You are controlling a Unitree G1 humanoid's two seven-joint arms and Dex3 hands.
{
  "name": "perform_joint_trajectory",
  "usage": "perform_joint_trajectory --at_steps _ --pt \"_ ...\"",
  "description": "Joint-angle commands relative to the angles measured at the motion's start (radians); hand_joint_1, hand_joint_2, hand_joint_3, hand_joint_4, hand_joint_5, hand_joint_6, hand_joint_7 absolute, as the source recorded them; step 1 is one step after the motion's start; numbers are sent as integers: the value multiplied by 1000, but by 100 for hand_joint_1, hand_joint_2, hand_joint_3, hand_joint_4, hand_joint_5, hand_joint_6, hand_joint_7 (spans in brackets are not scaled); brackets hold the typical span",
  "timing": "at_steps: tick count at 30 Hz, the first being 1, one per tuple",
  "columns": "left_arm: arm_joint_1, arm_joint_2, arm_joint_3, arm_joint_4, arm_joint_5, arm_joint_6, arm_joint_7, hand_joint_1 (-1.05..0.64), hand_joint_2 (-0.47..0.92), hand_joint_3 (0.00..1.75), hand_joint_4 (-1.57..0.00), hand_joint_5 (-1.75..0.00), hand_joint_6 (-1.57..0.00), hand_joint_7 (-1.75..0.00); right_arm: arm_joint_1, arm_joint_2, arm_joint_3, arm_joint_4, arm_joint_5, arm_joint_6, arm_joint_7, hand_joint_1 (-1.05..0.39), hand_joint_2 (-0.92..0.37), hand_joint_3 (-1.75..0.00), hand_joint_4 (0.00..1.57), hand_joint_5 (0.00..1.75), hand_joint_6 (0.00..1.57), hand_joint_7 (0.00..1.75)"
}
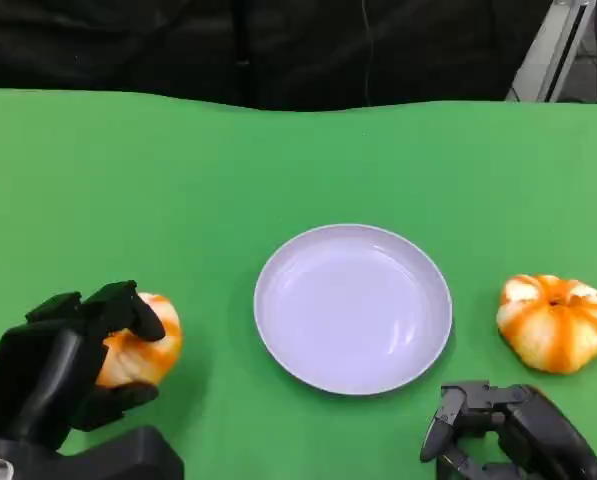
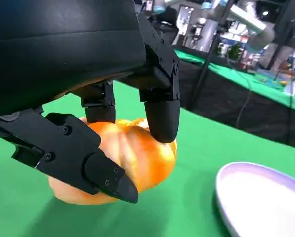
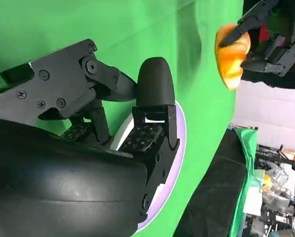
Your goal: Grasp the bread from the table and place it into the plate.
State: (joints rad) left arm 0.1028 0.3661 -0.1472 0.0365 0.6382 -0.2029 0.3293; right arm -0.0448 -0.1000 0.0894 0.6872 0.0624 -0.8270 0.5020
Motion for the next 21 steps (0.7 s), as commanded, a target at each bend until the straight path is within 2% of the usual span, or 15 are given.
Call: perform_joint_trajectory --at_steps 1,9,14,21 --pt "18 3 9 -43 15 6 -8 -3 81 0 -66 -175 -59 -152 -6 -10 -7 8 -2 -13 -9 -11 -68 -87 85 144 88 115" --pt "27 -1 4 -64 24 -9 -13 -4 81 0 -65 -175 -60 -150 -4 -8 -5 8 -4 -10 -11 -11 -67 -88 85 144 87 115" --pt "33 2 7 -88 28 -27 -16 -4 81 0 -65 -175 -65 -139 -2 -4 -1 -1 -18 -10 -29 -12 -67 -87 85 145 88 115" --pt "37 2 3 -99 38 -36 -17 -4 81 0 -65 -175 -64 -139 7 2 4 -9 -21 -3 -33 -12 -66 -88 85 145 88 114"
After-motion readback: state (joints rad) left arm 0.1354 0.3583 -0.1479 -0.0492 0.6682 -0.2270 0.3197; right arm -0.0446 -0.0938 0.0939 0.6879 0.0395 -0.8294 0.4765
